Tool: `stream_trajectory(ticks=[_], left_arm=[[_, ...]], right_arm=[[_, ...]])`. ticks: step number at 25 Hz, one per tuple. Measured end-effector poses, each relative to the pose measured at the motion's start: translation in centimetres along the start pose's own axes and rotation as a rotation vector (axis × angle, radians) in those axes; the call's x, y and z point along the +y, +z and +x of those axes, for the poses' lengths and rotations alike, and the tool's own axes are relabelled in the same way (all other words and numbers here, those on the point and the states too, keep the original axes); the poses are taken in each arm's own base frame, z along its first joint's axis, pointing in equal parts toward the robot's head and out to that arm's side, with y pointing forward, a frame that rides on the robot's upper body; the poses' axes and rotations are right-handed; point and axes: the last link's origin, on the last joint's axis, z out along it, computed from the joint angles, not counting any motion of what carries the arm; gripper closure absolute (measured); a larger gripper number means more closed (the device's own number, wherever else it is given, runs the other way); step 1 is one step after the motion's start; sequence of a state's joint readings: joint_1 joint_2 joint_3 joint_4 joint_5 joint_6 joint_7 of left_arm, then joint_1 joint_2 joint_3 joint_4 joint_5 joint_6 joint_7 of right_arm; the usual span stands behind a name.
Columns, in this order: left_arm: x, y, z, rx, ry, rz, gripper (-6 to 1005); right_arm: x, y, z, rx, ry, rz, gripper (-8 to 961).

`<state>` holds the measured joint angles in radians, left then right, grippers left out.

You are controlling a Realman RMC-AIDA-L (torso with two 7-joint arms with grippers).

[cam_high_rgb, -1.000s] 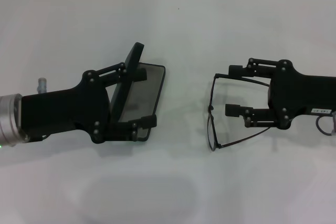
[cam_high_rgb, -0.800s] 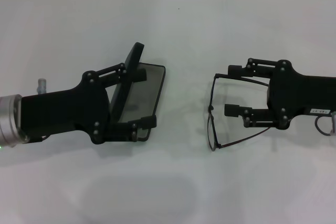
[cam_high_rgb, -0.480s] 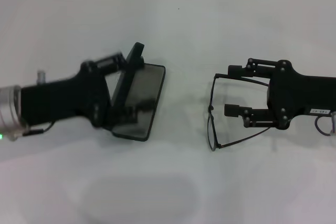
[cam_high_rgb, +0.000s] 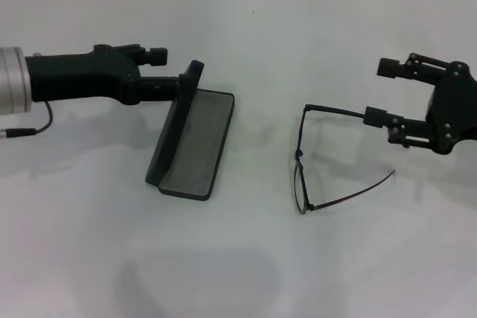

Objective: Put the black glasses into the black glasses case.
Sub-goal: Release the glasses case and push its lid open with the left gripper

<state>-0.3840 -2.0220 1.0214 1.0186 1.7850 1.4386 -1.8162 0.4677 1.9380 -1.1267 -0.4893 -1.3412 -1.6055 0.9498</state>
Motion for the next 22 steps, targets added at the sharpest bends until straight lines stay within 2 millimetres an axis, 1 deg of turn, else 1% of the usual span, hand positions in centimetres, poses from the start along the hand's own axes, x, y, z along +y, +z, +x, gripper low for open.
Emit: stream_trajectory(ticks=[3, 7, 10, 13, 17, 22], left_arm=[[-0.1, 0.6, 0.7, -0.091, -0.023, 0.051, 212], [-0.2, 2.2, 0.4, -0.212, -0.058, 0.091, 225], [-0.5, 3.2, 0.1, -0.261, -0.076, 0.131, 234], [-0.9, 3.8, -0.3, -0.287, -0.085, 0.169, 244], [-1.3, 4.0, -0.6, -0.315, -0.082, 0.204, 256], [-1.2, 4.7, -1.1, -0.353, -0.078, 0.209, 272]], right_arm=[[0.1, -0.1, 0.1, 0.003, 0.003, 0.003, 221], [0.3, -0.1, 0.4, 0.020, 0.004, -0.004, 221], [0.5, 0.2, 0.6, 0.029, -0.017, -0.021, 221], [1.0, 0.6, 0.9, 0.032, -0.039, -0.036, 221], [1.0, 0.7, 0.9, 0.031, -0.039, -0.038, 221], [1.0, 0.9, 0.9, 0.032, -0.041, -0.042, 220]])
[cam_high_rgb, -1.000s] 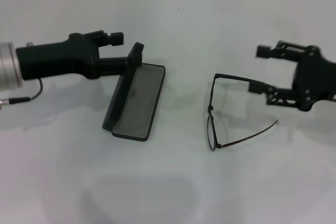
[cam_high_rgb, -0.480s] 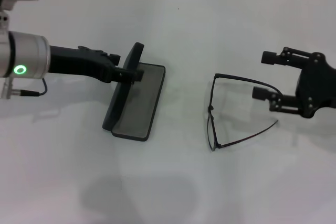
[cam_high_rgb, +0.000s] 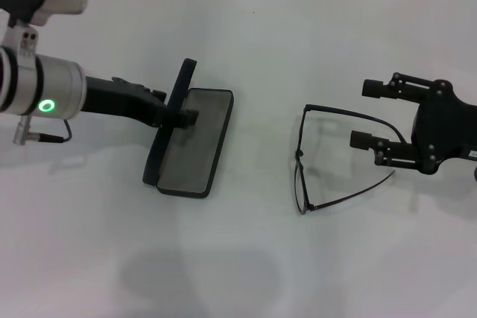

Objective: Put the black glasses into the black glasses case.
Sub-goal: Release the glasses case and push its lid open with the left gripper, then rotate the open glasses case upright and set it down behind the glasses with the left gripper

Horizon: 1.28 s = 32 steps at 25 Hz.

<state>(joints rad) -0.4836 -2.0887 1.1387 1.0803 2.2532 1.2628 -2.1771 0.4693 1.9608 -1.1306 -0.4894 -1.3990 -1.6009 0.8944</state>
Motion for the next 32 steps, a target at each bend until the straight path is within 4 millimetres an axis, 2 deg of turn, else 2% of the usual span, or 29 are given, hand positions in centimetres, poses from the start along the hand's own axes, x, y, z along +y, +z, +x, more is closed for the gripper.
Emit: stream_trajectory(ticks=[6, 11, 17, 21, 27, 28, 30, 32], left_arm=[[0.2, 0.0, 0.3, -0.003, 0.018, -0.005, 291], [0.1, 0.0, 0.8, -0.017, 0.040, -0.007, 483], [0.2, 0.0, 1.5, -0.019, 0.095, -0.005, 587], [0.3, 0.1, 2.9, 0.000, 0.174, -0.004, 656], [0.2, 0.8, 6.7, 0.044, 0.367, 0.055, 806], [0.5, 1.7, 8.1, 0.035, 0.463, 0.078, 802], [0.7, 2.1, 8.6, 0.026, 0.503, 0.080, 794], [1.7, 3.5, 9.7, -0.003, 0.611, 0.069, 787]], right_arm=[[-0.1, 0.2, 0.0, 0.006, -0.013, -0.008, 220], [0.2, 0.1, 0.0, 0.004, -0.036, -0.015, 220], [1.6, 0.0, 0.1, 0.008, -0.075, -0.116, 220], [3.0, 0.3, 0.2, 0.023, -0.115, -0.214, 220], [4.2, 1.6, 0.8, 0.064, -0.153, -0.292, 220], [4.3, 1.6, 0.9, 0.068, -0.156, -0.297, 220], [4.5, 1.6, 1.2, 0.072, -0.152, -0.299, 220], [4.7, 1.5, 1.4, 0.075, -0.147, -0.294, 220]])
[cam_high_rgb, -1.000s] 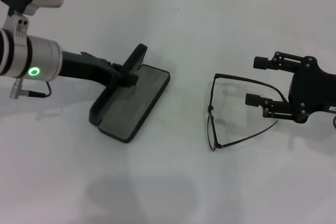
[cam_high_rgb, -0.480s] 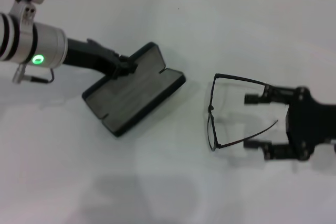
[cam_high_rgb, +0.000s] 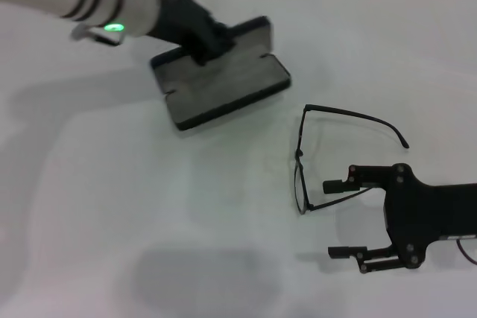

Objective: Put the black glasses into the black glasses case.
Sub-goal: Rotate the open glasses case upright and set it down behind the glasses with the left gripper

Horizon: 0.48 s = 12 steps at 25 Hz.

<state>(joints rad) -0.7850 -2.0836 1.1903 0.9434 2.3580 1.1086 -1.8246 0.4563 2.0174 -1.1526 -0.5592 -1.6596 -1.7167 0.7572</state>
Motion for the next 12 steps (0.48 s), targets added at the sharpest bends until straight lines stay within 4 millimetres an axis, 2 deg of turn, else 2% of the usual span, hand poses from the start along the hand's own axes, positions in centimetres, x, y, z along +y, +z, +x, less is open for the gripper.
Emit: stream_trajectory(ticks=[3, 6, 7, 8, 12], left_arm=[[0.8, 1.5, 1.6, -0.012, 0.132, -0.037, 775], [1.9, 2.8, 2.5, -0.027, 0.278, -0.048, 763], [1.9, 2.8, 2.5, -0.027, 0.278, -0.048, 759], [2.5, 3.6, 3.0, -0.034, 0.366, -0.034, 755], [3.2, 4.2, 3.7, -0.031, 0.437, -0.032, 740]], right_arm=[[0.5, -0.1, 0.5, 0.003, 0.002, 0.010, 220], [1.0, -0.3, 0.9, 0.005, 0.000, 0.020, 220], [1.2, -0.4, 1.0, 0.005, 0.001, 0.025, 220], [1.4, -0.5, 1.1, 0.004, 0.003, 0.032, 220], [2.2, -1.0, 1.4, 0.002, 0.001, 0.052, 220]])
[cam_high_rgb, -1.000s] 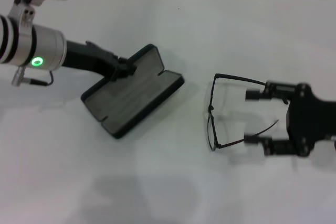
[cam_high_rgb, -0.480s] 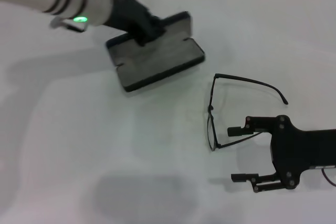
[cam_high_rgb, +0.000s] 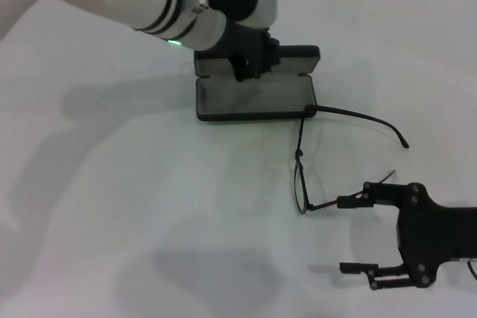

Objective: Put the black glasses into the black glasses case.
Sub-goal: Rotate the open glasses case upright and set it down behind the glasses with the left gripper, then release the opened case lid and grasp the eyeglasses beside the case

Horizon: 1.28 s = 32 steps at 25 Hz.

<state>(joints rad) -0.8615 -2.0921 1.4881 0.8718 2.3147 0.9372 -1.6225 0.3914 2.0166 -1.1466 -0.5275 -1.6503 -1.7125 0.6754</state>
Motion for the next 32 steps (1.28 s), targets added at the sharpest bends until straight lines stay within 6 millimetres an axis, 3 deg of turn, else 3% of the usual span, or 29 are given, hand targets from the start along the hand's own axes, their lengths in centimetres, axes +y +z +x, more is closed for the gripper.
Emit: stream_trajectory(ticks=[15, 18, 21, 24, 27, 32], left_arm=[[0.9, -0.5, 0.5, -0.006, -0.008, -0.044, 682], [0.5, -1.7, 0.8, 0.082, -0.072, -0.002, 670], [0.5, -3.3, 0.8, 0.246, -0.197, 0.008, 583], [1.3, -4.9, -0.3, 0.465, -0.373, -0.012, 496], [3.1, -5.7, -2.4, 0.643, -0.523, -0.025, 496], [7.2, -5.9, -6.6, 0.786, -0.689, 0.046, 496]], right_arm=[[0.6, -0.5, 0.3, 0.001, 0.014, 0.017, 220], [0.5, -0.5, 0.4, 0.007, 0.013, 0.022, 221], [0.1, -0.4, 0.2, -0.002, 0.008, 0.041, 221], [-1.6, -0.7, -0.7, -0.068, 0.000, 0.163, 221], [-3.9, -1.3, -2.0, -0.130, -0.003, 0.288, 220], [-8.0, -1.6, -6.0, -0.001, -0.181, 0.177, 221]])
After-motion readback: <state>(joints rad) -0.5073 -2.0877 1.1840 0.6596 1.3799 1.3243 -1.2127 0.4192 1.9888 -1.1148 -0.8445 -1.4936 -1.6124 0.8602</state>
